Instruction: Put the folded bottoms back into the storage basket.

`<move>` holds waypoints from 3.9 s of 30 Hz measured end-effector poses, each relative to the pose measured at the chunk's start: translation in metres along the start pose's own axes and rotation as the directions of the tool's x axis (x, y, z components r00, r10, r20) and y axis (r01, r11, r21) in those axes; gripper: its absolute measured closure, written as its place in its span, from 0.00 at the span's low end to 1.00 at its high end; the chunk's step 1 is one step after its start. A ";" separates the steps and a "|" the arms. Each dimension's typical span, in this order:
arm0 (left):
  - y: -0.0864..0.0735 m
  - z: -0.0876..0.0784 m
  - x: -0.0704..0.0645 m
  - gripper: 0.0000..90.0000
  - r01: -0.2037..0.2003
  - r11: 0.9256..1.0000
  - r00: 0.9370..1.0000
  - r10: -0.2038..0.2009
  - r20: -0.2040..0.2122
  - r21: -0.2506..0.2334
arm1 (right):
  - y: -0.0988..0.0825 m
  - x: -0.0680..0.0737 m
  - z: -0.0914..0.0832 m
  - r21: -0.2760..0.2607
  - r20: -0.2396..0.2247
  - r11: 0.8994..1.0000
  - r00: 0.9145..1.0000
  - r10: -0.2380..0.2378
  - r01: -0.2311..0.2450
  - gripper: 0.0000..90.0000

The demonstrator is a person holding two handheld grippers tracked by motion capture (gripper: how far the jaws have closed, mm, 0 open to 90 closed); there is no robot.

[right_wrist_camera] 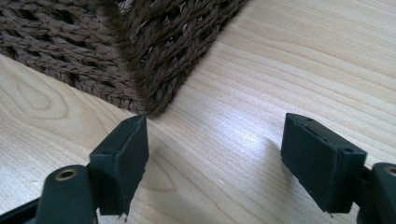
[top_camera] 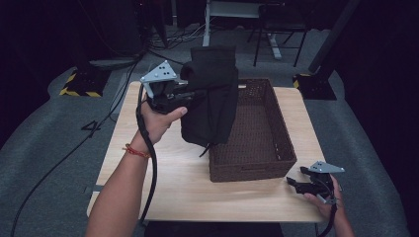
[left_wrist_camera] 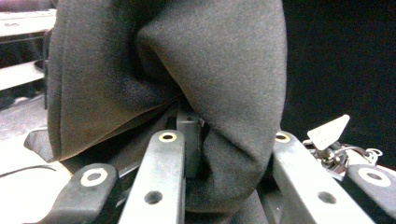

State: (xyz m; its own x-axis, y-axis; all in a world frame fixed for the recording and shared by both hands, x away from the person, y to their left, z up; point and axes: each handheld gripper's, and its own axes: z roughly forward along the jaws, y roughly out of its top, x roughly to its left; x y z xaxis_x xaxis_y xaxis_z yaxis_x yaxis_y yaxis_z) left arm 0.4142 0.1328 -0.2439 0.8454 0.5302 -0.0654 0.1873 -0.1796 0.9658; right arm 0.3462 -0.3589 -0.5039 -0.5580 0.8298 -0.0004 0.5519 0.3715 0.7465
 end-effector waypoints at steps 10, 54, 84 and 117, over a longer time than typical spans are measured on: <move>0.016 0.029 -0.019 0.86 -0.031 1.000 0.998 0.030 0.063 0.002 | 0.000 0.000 0.000 0.000 0.000 1.000 1.000 0.002 -0.002 0.27; -0.090 0.160 -0.012 0.85 0.078 0.949 0.989 -0.113 0.099 0.307 | 0.000 0.000 0.000 0.000 0.001 1.000 1.000 0.000 0.000 0.28; -0.097 0.151 0.008 0.37 0.142 0.927 0.987 -0.105 -0.124 0.346 | 0.000 0.001 0.000 0.000 -0.002 1.000 1.000 -0.003 0.003 0.28; -0.074 0.086 0.004 0.21 -0.054 0.934 0.976 0.124 -0.180 0.353 | 0.000 0.000 0.000 0.000 -0.002 1.000 1.000 -0.003 0.003 0.28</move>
State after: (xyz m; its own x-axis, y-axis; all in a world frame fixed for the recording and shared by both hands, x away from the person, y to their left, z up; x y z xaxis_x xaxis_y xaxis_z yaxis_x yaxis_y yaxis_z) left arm 0.4468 0.0766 -0.3373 0.7582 0.6442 0.1013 0.3060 -0.4887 0.8170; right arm 0.3456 -0.3587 -0.5039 -0.5610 0.8278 -0.0011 0.5501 0.3737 0.7468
